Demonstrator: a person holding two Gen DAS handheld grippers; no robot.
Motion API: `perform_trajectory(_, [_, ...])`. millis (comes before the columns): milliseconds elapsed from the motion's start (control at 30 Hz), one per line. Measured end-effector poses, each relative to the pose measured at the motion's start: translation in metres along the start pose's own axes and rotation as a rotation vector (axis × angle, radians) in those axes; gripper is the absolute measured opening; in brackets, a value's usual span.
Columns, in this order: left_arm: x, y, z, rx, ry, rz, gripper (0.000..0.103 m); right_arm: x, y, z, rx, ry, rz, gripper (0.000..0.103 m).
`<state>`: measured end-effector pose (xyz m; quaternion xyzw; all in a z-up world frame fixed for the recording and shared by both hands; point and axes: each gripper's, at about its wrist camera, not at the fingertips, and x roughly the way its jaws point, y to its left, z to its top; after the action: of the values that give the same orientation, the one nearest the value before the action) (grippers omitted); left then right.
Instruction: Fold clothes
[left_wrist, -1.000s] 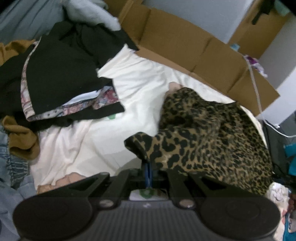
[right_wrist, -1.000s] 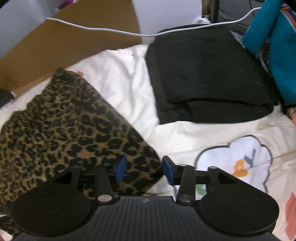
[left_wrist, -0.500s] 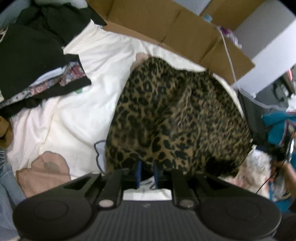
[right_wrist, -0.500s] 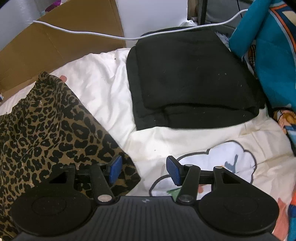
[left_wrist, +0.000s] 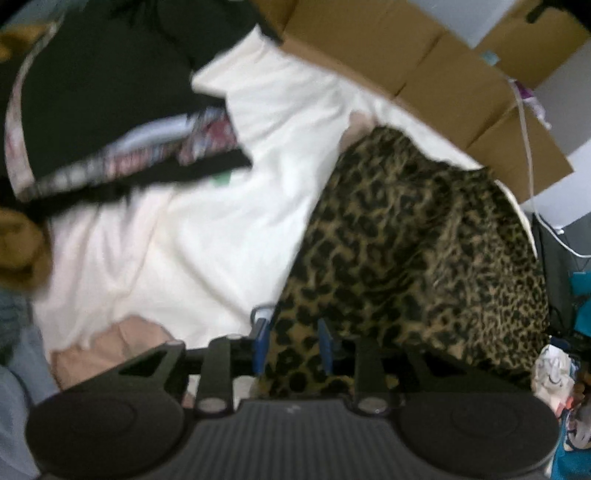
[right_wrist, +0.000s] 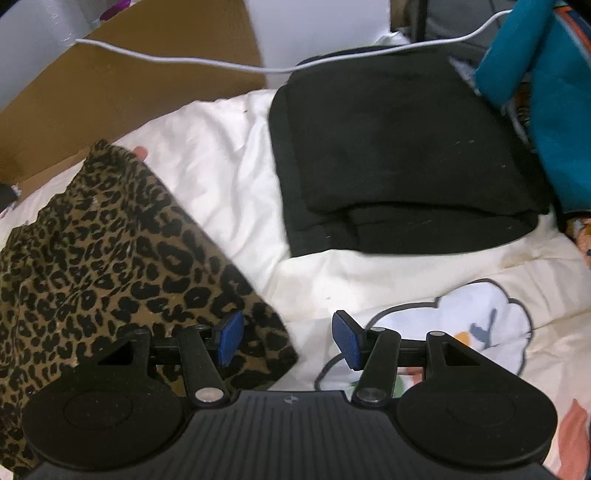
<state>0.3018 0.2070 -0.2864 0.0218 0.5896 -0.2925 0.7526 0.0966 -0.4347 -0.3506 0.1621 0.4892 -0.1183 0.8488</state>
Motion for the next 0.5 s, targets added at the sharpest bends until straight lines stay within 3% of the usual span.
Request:
perform_trajectory(133, [0.019, 0.01, -0.01, -0.015, 0.048, 0.018, 0.035, 0.008, -0.003, -0.001, -0.001, 0.018, -0.016, 0.061])
perform_trajectory(267, [0.029, 0.012, -0.019, -0.003, 0.093, 0.029, 0.052, 0.012, -0.006, -0.003, -0.002, 0.026, -0.005, 0.061])
perform_trajectory(433, [0.038, 0.007, -0.029, 0.045, 0.118, 0.037, 0.05, 0.011, -0.003, -0.004, -0.057, 0.015, 0.0, 0.061])
perform_trajectory(500, [0.04, 0.007, -0.031, 0.045, 0.123, 0.029, 0.043, 0.011, -0.003, -0.003, -0.056, 0.011, 0.012, 0.06])
